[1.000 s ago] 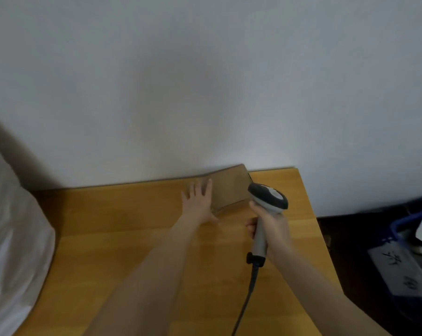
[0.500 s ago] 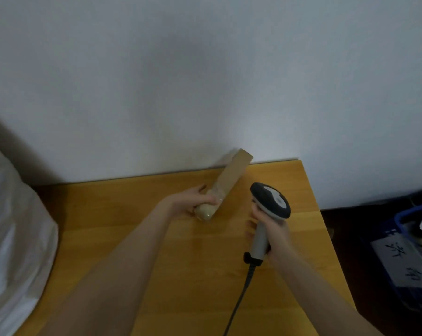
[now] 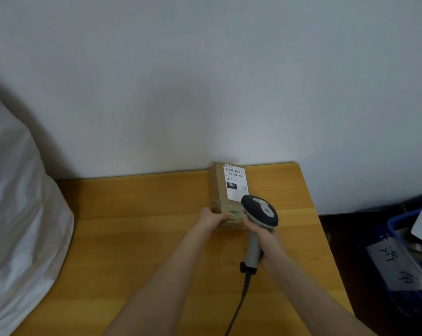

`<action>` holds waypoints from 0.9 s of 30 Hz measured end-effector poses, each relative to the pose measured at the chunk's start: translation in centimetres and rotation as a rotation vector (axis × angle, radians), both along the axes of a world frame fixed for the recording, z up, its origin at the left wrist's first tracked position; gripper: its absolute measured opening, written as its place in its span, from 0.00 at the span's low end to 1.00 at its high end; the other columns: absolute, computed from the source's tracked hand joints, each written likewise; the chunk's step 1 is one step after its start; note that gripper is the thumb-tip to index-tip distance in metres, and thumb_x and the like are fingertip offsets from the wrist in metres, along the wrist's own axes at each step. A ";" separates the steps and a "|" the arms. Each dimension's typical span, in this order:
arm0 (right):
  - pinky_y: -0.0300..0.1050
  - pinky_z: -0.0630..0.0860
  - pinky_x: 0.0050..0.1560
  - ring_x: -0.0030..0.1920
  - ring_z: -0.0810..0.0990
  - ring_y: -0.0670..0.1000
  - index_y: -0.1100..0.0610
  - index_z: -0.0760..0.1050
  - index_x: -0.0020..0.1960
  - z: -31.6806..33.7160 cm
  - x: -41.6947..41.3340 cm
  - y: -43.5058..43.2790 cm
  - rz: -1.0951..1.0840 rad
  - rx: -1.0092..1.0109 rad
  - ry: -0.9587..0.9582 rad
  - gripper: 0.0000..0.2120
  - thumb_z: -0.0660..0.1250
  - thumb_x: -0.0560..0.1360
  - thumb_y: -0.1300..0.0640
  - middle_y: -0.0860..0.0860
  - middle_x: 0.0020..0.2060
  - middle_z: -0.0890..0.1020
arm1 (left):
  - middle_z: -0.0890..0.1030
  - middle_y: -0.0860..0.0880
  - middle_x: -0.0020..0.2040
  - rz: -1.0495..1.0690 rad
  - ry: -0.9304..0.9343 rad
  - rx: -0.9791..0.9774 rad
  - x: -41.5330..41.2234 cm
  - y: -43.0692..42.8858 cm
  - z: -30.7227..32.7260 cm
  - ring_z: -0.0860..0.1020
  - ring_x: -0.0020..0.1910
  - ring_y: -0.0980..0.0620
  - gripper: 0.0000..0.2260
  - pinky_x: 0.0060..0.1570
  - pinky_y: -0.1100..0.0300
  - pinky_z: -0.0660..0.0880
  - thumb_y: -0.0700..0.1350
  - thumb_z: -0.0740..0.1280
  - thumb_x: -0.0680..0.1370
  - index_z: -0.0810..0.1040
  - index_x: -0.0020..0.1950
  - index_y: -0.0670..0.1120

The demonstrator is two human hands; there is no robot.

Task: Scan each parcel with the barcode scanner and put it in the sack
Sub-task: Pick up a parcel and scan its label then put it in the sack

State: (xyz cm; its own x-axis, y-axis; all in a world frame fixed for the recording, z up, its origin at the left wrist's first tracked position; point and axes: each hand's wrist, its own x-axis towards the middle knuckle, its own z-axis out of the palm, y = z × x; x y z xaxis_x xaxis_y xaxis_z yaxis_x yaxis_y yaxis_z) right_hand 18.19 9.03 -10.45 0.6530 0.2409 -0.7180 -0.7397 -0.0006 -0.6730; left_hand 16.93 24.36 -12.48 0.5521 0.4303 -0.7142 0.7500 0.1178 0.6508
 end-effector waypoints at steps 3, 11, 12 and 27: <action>0.54 0.77 0.52 0.50 0.79 0.54 0.52 0.78 0.54 0.4 0.4 -1.2 -0.027 -0.002 -0.047 0.16 0.76 0.69 0.53 0.53 0.49 0.81 | 0.80 0.45 0.53 0.063 0.004 -0.067 -1.3 0.7 0.0 0.79 0.48 0.48 0.22 0.44 0.58 0.79 0.41 0.73 0.74 0.73 0.66 0.39; 0.59 0.74 0.61 0.57 0.77 0.55 0.54 0.77 0.59 6.2 0.8 -1.2 0.044 0.139 -0.124 0.28 0.78 0.61 0.51 0.53 0.54 0.82 | 0.80 0.46 0.59 -0.076 -0.317 -0.249 -7.1 3.7 7.0 0.81 0.51 0.48 0.28 0.50 0.56 0.79 0.33 0.70 0.74 0.65 0.71 0.49; 0.59 0.74 0.62 0.57 0.77 0.56 0.55 0.76 0.61 6.9 0.4 -0.8 0.068 0.146 -0.150 0.30 0.78 0.61 0.51 0.53 0.55 0.82 | 0.80 0.46 0.59 -0.107 -0.333 -0.247 -7.7 3.9 7.9 0.81 0.52 0.47 0.30 0.51 0.54 0.79 0.33 0.70 0.74 0.64 0.70 0.53; 0.50 0.80 0.44 0.44 0.82 0.53 0.56 0.77 0.50 13.1 -6.9 5.8 0.224 0.195 -0.342 0.09 0.74 0.71 0.58 0.54 0.43 0.84 | 0.79 0.47 0.61 0.148 -0.392 0.119 -17.2 10.3 13.7 0.80 0.55 0.52 0.24 0.46 0.63 0.79 0.43 0.70 0.76 0.70 0.71 0.41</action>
